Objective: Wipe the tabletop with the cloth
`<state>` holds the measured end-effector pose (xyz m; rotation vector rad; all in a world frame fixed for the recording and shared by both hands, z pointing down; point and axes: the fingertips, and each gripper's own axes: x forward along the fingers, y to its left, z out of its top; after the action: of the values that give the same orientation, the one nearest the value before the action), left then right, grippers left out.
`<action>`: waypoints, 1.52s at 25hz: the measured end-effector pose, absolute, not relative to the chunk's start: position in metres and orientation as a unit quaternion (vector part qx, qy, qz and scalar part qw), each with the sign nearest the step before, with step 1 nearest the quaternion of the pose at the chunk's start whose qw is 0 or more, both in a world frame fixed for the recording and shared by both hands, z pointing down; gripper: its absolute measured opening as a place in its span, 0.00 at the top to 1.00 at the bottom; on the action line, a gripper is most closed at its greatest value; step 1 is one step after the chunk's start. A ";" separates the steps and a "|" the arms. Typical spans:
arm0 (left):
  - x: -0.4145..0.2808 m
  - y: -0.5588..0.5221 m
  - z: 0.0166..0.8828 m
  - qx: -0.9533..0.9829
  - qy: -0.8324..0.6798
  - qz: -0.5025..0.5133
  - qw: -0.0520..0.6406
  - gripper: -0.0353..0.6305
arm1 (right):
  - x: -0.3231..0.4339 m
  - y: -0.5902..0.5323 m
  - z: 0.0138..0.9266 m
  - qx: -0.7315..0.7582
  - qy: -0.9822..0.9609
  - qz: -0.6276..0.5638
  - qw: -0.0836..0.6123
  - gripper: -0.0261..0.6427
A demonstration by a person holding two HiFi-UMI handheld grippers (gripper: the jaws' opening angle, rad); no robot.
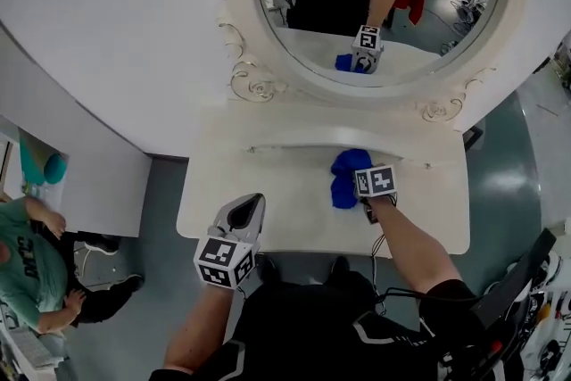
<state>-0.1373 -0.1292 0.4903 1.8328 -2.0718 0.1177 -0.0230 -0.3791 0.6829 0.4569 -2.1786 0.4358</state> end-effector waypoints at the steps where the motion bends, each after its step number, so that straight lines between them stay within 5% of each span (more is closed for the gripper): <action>1: -0.136 -0.129 0.491 0.647 -0.739 0.042 0.186 0.94 | -0.022 -0.373 0.684 0.172 -0.871 0.175 0.427 0.88; 22: -0.089 -0.138 0.484 0.657 -0.733 0.031 0.175 0.94 | 0.091 -0.197 0.685 0.069 -0.869 0.224 0.437 0.88; 38: -0.063 -0.120 0.487 0.631 -0.752 0.054 0.184 0.94 | 0.043 -0.410 0.673 0.192 -0.878 0.192 0.395 0.88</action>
<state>-0.0630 -0.1197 0.4871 1.7793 -2.1198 0.1531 0.0427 -0.4097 0.6735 0.4862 -2.2263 0.4866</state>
